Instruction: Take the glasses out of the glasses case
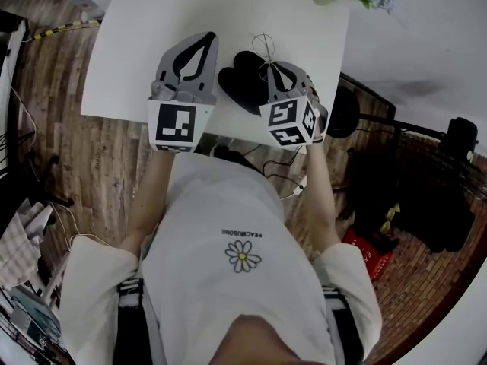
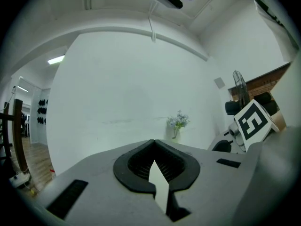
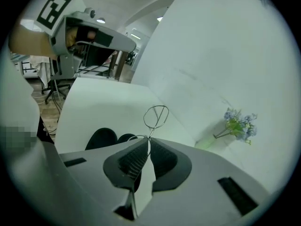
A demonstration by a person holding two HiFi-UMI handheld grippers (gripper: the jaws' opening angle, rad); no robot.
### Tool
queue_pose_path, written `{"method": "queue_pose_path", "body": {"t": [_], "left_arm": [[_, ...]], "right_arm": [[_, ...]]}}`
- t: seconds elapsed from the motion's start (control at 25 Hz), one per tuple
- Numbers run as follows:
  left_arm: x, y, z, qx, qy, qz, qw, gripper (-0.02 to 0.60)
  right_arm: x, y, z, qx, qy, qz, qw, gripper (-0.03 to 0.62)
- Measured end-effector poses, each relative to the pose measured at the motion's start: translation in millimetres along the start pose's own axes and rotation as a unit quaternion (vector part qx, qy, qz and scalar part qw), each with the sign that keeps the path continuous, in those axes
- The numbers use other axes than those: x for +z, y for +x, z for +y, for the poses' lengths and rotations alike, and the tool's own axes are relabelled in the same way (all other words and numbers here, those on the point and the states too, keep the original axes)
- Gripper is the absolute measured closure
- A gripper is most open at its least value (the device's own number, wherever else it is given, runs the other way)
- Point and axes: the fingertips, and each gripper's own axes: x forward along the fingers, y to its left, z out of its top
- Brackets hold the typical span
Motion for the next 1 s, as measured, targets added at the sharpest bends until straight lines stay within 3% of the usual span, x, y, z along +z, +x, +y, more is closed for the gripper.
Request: {"method": "queue_pose_path", "body": {"t": [0.24, 0.4, 0.64, 1.0], "left_arm": [[27, 5, -5, -0.001, 0.015, -0.023, 0.9996, 0.566], [59, 7, -5, 0.003, 0.018, -0.072, 0.9972, 0.566], [100, 2, -8, 0.002, 0.017, -0.119, 0.9927, 0.566], [134, -9, -11, 0.008, 0.007, -0.146, 0.9892, 0.566]], "right_arm": [[33, -29, -54, -0.075, 0.038, -0.066, 0.994, 0.571], [58, -55, -85, -0.13, 0.076, -0.124, 0.981, 0.571], [89, -106, -120, -0.197, 0.158, -0.229, 0.94, 0.571], [102, -170, -130, -0.239, 0.248, -0.339, 0.875, 0.572]]}}
